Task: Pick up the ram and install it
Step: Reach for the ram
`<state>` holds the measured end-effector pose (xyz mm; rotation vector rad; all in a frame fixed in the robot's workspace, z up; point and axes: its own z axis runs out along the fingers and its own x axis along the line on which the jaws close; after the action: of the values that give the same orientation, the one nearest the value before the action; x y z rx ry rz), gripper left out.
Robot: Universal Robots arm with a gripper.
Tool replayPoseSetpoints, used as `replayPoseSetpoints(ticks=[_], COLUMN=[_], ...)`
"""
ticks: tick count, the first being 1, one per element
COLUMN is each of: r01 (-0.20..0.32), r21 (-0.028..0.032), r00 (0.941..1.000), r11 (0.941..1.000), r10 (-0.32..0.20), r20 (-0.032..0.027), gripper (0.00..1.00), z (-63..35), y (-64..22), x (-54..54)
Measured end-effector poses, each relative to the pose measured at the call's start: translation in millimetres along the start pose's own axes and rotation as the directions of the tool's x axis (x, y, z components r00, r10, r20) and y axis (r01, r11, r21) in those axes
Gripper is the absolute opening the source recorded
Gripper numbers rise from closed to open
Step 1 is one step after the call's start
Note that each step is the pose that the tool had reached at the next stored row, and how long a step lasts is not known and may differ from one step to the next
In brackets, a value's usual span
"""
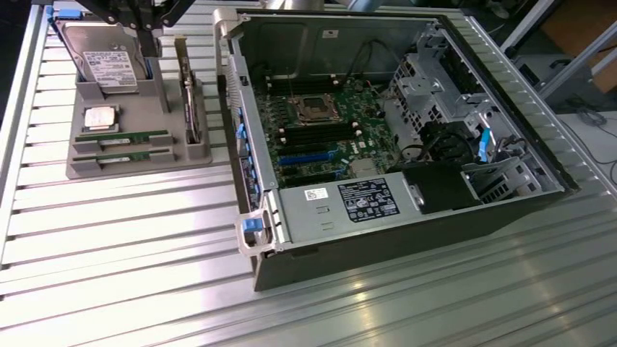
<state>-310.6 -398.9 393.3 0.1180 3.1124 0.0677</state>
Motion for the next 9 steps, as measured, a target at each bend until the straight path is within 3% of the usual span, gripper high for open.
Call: replayPoseSetpoints(ticks=[9], r01=[0.000], r21=[0.0001], r00=[1.0000], r11=[1.0000], r10=[0.000], r20=[-0.0001], gripper=[0.11], z=[-0.3], y=[-0.7], x=[10.0])
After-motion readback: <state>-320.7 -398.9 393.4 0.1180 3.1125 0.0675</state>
